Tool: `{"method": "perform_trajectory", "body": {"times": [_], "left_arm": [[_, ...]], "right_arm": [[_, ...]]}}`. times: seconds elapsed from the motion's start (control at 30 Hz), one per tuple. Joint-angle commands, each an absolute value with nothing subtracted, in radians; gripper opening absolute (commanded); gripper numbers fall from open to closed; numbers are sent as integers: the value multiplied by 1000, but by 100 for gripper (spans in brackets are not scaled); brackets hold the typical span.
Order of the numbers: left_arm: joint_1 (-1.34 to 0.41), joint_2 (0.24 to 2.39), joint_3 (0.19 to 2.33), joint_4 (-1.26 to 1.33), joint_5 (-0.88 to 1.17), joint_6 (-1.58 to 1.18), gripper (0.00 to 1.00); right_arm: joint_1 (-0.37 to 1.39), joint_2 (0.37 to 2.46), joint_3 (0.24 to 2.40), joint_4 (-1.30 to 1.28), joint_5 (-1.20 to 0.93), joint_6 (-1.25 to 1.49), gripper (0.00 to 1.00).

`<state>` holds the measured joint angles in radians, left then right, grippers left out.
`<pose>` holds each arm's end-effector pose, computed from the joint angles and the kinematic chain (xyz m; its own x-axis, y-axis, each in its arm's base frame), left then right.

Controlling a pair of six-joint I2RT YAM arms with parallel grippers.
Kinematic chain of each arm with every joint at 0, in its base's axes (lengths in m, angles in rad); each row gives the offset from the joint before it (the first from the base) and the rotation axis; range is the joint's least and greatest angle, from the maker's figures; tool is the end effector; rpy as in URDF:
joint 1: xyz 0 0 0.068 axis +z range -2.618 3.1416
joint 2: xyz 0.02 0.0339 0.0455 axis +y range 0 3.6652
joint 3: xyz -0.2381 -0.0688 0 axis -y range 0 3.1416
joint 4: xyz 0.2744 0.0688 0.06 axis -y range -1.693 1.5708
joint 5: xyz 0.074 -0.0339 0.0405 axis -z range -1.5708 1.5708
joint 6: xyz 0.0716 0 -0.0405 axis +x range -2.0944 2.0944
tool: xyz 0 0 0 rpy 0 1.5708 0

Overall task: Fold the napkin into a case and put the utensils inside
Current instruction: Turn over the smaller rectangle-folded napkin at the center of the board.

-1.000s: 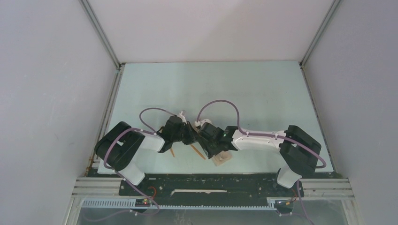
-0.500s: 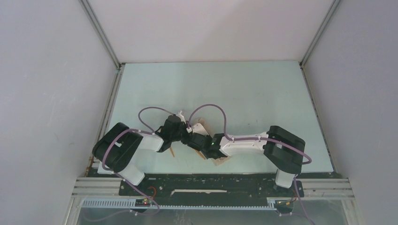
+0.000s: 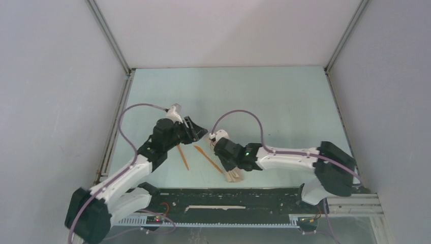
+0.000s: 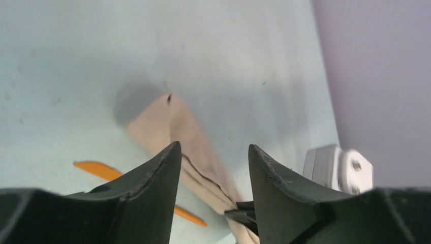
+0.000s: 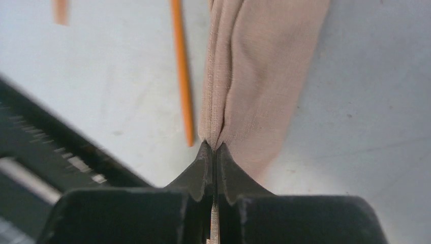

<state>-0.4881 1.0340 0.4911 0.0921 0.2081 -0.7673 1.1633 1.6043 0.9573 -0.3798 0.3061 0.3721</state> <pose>0.2526 -0.1509 0.1650 -0.7095 -0.3923 -0.5854 0.1814 0.7011 -0.6896 0.1612 0.3190 0.1122 -0.6117 -0.5424 -0.5759 -0.6347 0.7710 -0.0520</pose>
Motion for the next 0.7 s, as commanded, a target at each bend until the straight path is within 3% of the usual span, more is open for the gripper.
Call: {"method": "perform_trajectory", "body": {"times": [0.0, 0.17, 0.33, 0.53, 0.67], "left_arm": [[-472, 845, 543, -65, 87, -626, 58], [-454, 808, 548, -119, 70, -611, 59], [-455, 857, 535, -64, 145, -658, 58], [-458, 941, 555, -10, 227, -691, 56], [-471, 1022, 577, 41, 289, -710, 57]], "right_arm": [[1053, 1405, 887, -178, -100, 436, 0], [813, 1349, 714, 133, -478, 631, 0], [590, 1494, 516, 516, -784, 835, 0], [397, 1685, 390, 855, -922, 970, 0], [306, 1701, 387, 724, -927, 867, 0]]}}
